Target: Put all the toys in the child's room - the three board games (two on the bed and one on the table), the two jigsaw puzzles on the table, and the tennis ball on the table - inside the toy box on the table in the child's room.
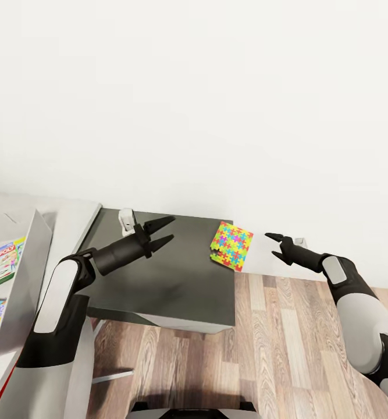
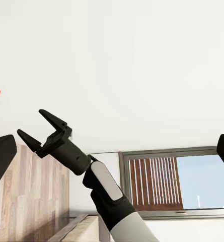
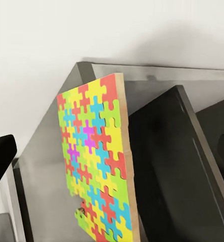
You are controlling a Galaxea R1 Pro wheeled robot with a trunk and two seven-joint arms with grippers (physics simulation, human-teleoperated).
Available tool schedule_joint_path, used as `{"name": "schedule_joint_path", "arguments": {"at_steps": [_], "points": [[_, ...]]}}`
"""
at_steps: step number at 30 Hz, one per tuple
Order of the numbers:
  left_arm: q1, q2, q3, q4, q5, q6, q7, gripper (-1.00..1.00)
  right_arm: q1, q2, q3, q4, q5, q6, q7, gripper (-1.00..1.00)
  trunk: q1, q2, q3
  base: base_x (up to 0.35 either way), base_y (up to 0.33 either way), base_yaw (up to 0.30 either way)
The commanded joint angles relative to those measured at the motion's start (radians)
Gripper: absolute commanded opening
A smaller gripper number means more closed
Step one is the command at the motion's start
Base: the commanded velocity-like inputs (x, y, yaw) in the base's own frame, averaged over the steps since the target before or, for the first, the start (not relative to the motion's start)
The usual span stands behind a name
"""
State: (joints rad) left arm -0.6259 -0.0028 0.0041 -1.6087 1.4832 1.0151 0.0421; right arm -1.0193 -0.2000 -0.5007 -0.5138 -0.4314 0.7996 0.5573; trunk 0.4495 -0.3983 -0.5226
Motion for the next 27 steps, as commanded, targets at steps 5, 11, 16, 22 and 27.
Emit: {"name": "schedule_joint_path", "arguments": {"at_steps": [5, 11, 16, 22, 27], "points": [[0.000, 0.003, 0.002, 0.000, 0.021, 0.003, 0.004, 1.00, -0.001, -0.003, -0.008, 0.001, 0.002, 0.007, 0.003, 1.00, 0.001, -0.002, -0.001, 0.000, 0.000, 0.006], [0.002, 0.007, 0.004, 0.000, 0.037, 0.002, 0.005, 1.00, 0.000, -0.006, -0.011, 0.001, 0.002, 0.008, 0.003, 1.00, 0.001, -0.002, -0.001, 0.000, 0.000, 0.003], [0.002, 0.008, 0.006, 0.000, 0.042, 0.002, 0.005, 1.00, 0.001, -0.007, -0.012, 0.000, 0.002, 0.008, 0.003, 1.00, 0.001, -0.002, -0.001, 0.000, 0.000, 0.001], [0.003, 0.009, 0.006, 0.000, 0.045, 0.002, 0.005, 1.00, 0.002, -0.008, -0.012, 0.000, 0.002, 0.009, 0.003, 1.00, 0.001, -0.002, -0.001, 0.000, 0.000, 0.000], [0.003, 0.010, 0.006, 0.000, 0.047, 0.002, 0.005, 1.00, 0.002, -0.007, -0.012, 0.001, 0.002, 0.009, 0.003, 1.00, 0.001, -0.002, -0.002, 0.000, 0.000, 0.000]]}}
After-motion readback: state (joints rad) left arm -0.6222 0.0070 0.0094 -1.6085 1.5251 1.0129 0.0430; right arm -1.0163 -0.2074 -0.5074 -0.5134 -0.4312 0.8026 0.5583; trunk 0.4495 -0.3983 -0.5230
